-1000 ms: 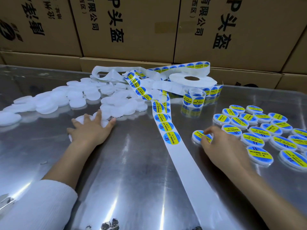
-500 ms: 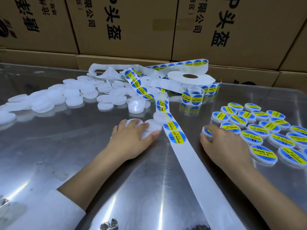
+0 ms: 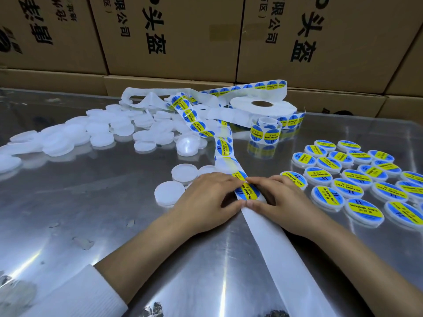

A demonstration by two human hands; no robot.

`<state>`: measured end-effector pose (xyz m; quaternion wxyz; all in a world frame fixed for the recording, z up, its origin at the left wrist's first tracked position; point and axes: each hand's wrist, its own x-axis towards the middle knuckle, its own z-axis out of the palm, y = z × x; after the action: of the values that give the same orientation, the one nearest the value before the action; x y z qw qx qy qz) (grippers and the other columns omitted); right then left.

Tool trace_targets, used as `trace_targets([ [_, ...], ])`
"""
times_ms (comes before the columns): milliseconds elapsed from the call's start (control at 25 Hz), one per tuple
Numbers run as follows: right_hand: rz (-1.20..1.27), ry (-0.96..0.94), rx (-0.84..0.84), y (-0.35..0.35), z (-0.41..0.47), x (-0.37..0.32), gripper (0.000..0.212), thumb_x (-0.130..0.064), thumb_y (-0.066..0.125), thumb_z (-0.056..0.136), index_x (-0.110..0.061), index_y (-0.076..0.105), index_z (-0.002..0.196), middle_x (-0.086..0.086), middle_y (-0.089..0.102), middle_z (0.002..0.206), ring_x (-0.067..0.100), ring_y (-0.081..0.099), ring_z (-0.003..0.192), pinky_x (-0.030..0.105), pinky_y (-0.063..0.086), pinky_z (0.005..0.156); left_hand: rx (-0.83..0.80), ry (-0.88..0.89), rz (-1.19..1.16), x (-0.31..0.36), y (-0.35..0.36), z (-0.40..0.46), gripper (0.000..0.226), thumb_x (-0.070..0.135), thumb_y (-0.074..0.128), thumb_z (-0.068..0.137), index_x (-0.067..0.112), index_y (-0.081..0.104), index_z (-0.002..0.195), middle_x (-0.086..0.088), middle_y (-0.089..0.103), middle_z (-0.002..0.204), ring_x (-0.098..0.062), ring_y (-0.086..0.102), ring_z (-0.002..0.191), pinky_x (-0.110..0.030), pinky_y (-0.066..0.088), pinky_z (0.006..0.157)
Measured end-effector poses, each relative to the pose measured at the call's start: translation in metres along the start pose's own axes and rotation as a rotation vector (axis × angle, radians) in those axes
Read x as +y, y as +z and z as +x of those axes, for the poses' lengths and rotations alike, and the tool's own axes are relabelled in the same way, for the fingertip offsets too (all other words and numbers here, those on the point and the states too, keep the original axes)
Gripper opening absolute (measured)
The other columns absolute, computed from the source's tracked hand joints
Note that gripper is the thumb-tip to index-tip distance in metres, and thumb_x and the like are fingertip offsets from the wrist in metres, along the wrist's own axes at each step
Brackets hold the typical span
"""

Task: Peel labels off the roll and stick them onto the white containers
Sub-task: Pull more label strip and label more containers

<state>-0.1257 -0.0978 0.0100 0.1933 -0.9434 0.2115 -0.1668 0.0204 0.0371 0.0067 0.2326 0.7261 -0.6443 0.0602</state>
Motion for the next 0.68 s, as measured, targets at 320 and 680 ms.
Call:
trace_targets([
  [320,0.032,-0.032,0.052,0.0031,0.0018,-0.003,0.034,-0.043,0.062,0.085,-0.035,0.061,0.118,-0.03,0.052,0.094,0.006,0.04,0.106,0.027,0.034,0.094,-0.008,-0.103,-0.041,0.002,-0.0033,0.0059,0.036,0.054,0.06,0.084,0.027,0.071,0.105,0.01,0.069,0.102,-0.01,0.06,0.096,-0.033,0.047,0.076],
  [680,0.056,-0.05,0.039,0.0028,0.0019,-0.0026,0.034,-0.054,0.054,0.083,-0.034,0.063,0.109,-0.02,0.061,0.11,0.006,0.044,0.105,0.025,0.034,0.092,-0.02,-0.092,0.045,0.0008,-0.0049,0.0082,0.033,0.047,0.046,0.093,0.026,0.071,0.094,0.008,0.07,0.09,-0.013,0.056,0.082,-0.036,0.043,0.077],
])
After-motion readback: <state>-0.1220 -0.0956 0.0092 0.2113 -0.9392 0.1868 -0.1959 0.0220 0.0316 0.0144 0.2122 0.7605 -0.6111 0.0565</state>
